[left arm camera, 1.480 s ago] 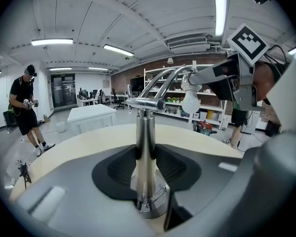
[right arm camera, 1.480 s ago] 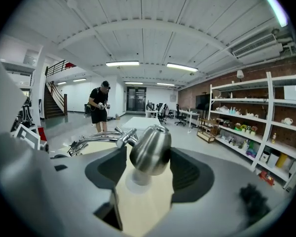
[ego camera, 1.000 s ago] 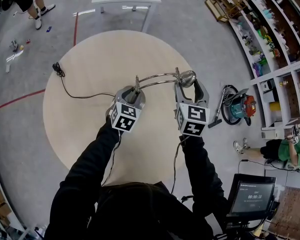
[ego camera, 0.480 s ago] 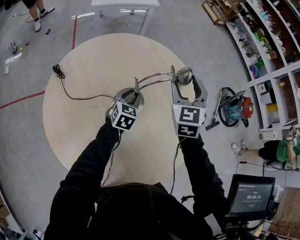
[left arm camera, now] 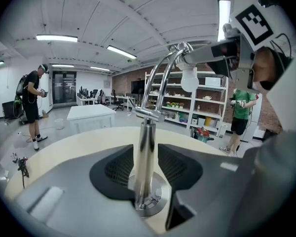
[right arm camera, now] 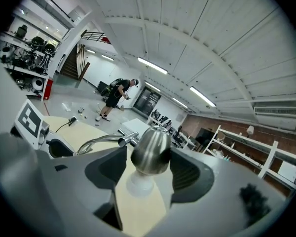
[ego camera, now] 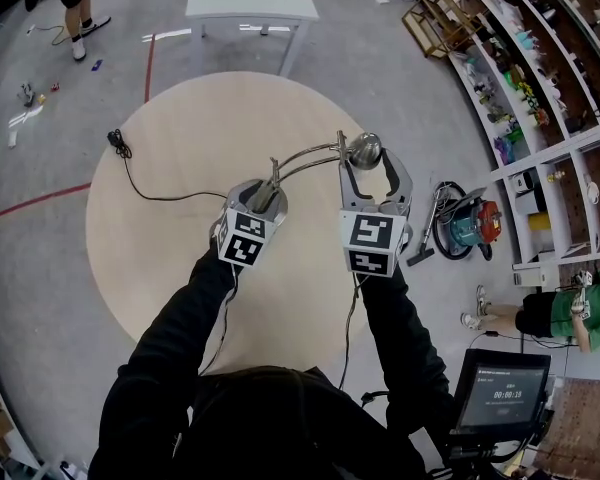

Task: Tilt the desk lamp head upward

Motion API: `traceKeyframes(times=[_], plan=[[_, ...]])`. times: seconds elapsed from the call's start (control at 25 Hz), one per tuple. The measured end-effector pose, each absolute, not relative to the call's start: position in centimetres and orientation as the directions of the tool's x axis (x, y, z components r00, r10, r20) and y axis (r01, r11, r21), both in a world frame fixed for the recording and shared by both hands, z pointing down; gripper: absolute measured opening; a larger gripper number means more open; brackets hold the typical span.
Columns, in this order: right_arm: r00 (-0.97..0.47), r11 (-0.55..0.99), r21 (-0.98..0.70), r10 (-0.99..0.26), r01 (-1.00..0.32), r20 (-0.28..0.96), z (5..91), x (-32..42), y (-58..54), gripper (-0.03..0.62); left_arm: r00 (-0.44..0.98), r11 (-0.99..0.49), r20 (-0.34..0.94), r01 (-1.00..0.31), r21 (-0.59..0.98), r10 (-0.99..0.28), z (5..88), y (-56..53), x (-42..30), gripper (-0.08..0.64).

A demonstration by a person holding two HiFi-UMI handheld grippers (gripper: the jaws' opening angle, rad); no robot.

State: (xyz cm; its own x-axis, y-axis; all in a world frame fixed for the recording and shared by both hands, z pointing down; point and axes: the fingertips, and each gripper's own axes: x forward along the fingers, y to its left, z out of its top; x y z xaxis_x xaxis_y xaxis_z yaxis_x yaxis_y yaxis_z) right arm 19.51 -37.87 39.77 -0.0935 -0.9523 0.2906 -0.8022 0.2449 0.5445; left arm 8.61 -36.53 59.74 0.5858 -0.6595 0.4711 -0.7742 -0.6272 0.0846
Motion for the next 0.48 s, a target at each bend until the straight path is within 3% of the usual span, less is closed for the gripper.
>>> traceKeyframes(times=[0.48], plan=[[-0.087,0.252,0.662,-0.958,-0.706,0.272,38.1,17.8,-38.1,0.288,0.644,-0.664,0.407,-0.739,0.113,-0.648,58.2,-36.1,9.4,0.152]])
